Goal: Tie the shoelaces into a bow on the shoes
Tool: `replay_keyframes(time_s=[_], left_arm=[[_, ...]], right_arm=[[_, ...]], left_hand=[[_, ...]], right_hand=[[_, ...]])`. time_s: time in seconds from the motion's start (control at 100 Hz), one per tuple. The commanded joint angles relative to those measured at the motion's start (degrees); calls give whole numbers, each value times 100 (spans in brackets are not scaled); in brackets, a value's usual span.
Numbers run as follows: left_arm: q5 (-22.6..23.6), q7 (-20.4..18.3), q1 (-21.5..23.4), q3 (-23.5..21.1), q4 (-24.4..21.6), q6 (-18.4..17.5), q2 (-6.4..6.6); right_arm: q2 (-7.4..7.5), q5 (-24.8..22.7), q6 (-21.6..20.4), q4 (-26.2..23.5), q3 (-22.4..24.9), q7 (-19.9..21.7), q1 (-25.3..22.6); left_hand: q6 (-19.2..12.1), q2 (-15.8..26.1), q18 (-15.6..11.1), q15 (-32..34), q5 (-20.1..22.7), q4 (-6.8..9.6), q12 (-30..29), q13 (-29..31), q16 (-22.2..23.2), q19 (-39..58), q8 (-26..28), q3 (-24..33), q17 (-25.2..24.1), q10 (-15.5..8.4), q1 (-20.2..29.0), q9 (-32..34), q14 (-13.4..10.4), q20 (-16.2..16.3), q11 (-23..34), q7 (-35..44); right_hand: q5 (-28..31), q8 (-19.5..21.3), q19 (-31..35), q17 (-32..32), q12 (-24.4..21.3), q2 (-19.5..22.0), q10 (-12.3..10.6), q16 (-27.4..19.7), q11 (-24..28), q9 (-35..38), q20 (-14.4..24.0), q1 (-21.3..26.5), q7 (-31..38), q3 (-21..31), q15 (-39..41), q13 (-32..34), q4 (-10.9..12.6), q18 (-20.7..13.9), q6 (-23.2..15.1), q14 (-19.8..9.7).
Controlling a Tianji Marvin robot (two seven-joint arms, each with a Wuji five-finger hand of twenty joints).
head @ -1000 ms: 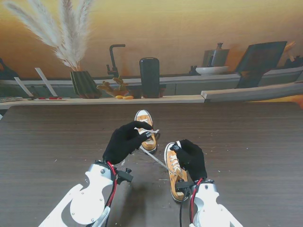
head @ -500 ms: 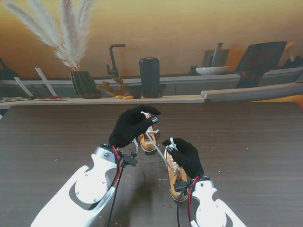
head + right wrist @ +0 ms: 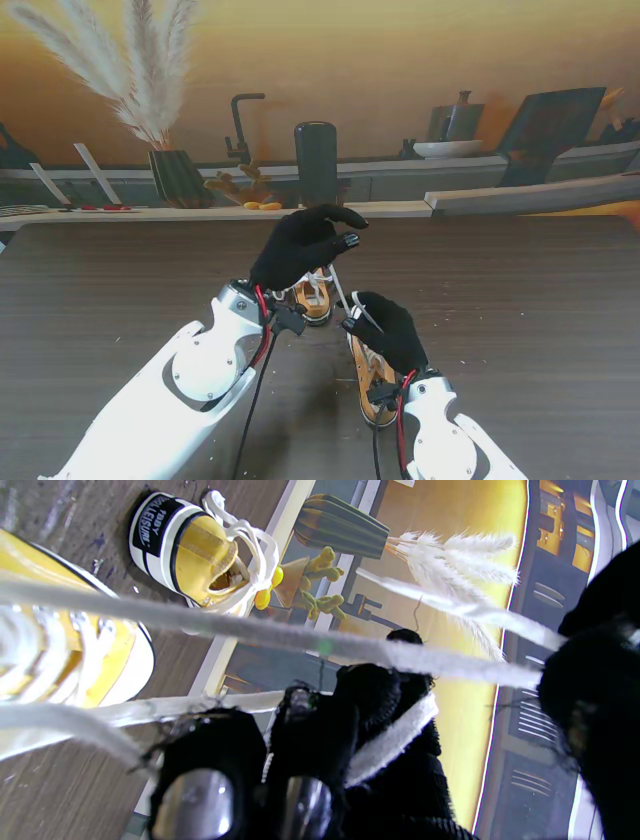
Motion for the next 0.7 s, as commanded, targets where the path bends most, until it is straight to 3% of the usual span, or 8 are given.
replay_keyframes(time_s=[0.0,0.19,0.33,0.37,0.43,0.5,0.69], left_arm=[[16,-79,-168,62,-11,-33,-79],[-22,59,-600,390,278,-121,-212],[-23,224,-909,626,570,-165,-341],[-2,276,-985,689,667,-177,-378],[-7,325,-1087,779,814,-209,-430],[-60,366,-1191,888,999,-250,-493],[-229,250,-1471,1162,1464,-281,-592]], right_arm=[[35,-39,-2,15,-23,131,26],[69,-189,-1,43,-85,201,96],[72,-209,0,70,-125,223,142],[74,-207,-1,76,-133,234,153],[78,-214,-5,87,-140,247,164],[88,-199,-26,86,-137,291,164],[98,-78,-140,92,-118,391,162]], left_hand=[[-362,-157,-562,327,20,-94,82,207,-6,1373,-106,39,154,-108,138,224,-328,112,19,71],[-398,-162,-598,332,11,-94,90,207,-5,1369,-117,53,157,-136,115,232,-353,114,11,100],[-426,-161,-619,332,-3,-93,95,206,-6,1370,-129,53,157,-175,63,235,-370,116,3,117],[-443,-161,-629,322,-10,-84,99,206,-10,1364,-136,59,157,-228,25,231,-393,114,-8,132],[-444,-157,-640,315,-14,-77,104,206,-12,1350,-143,64,155,-252,-14,230,-408,110,-16,144],[-469,-161,-649,285,-24,-70,106,202,-23,1295,-151,70,147,-292,-45,215,-424,87,-34,149],[-501,-136,-575,64,-111,-83,104,202,-86,1047,-165,51,121,-368,-184,111,-427,-39,-159,122]], right_hand=[[42,-109,1645,231,105,-188,414,234,305,30,110,-166,71,-36,284,103,-79,-355,-201,-1229],[524,-104,1645,267,135,-550,315,234,349,303,390,99,197,221,427,134,-76,-458,-297,-1466],[1235,25,1645,289,151,-708,242,234,380,625,592,459,423,435,555,160,-39,-471,-468,-1618],[1339,-445,1645,296,187,-764,215,234,358,713,699,738,744,332,595,163,-628,-473,-587,-1664],[1345,-876,1644,304,203,-909,184,234,365,848,779,1092,1359,234,643,172,-973,-481,-788,-1731],[1360,-1096,1645,308,219,-1068,159,234,369,956,819,1381,1872,249,683,180,-1037,-470,-1003,-1770],[1901,-1019,1645,307,221,-1145,206,234,368,1070,847,1783,2274,482,725,186,-926,-444,-1164,-1775]])
